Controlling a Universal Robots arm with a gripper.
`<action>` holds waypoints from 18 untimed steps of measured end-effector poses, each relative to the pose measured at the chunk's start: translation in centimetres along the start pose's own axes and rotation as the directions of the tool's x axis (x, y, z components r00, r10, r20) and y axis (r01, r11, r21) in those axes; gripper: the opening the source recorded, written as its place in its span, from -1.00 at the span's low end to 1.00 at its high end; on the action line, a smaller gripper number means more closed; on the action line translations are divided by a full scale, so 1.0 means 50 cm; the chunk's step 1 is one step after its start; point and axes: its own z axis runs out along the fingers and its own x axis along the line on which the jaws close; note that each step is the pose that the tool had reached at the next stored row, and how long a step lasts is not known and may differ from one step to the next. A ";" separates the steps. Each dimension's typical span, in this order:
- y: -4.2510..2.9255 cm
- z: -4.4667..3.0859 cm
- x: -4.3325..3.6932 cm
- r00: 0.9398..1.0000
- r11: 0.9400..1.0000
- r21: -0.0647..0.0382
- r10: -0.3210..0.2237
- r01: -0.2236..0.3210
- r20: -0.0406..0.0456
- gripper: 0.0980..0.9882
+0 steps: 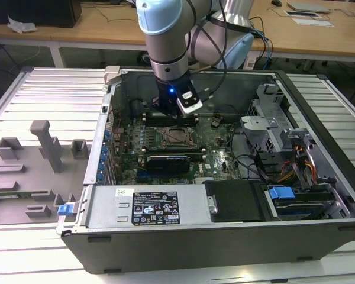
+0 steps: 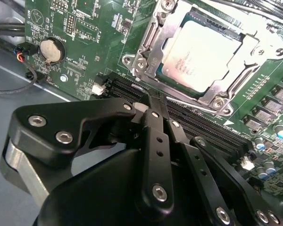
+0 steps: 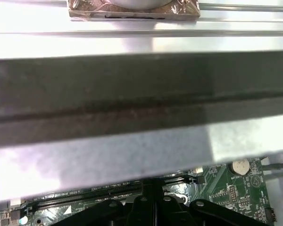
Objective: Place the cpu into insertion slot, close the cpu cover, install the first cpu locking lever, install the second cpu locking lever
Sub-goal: 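Install the first cpu locking lever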
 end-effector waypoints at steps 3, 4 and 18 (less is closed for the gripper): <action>0.000 0.002 0.000 1.000 1.000 0.006 0.022 -0.022 0.004 -0.98; 0.000 0.002 0.000 1.000 1.000 0.008 0.028 -0.028 0.005 -0.98; 0.002 0.010 0.003 0.994 0.993 0.038 0.107 -0.108 0.024 -0.98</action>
